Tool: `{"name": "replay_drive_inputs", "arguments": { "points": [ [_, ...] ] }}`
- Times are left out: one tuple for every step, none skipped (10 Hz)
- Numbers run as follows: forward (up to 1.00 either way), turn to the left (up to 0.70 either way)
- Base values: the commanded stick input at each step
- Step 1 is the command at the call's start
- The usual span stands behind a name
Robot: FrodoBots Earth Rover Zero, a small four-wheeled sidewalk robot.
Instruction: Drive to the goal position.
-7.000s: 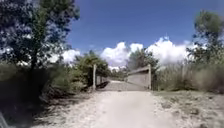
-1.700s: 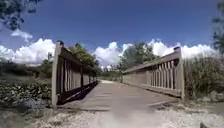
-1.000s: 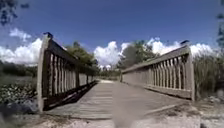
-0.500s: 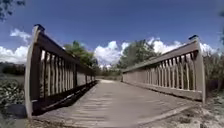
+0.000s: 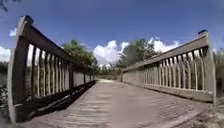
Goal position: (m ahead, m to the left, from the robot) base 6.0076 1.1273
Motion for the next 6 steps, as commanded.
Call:
{"name": "replay_drive_inputs", "arguments": {
  "points": [
    [0.44, 0.02],
    [0.44, 0.02],
    [0.44, 0.02],
    [0.44, 0.02],
    [0.44, 0.02],
    [0.44, 0.02]
  ]
}}
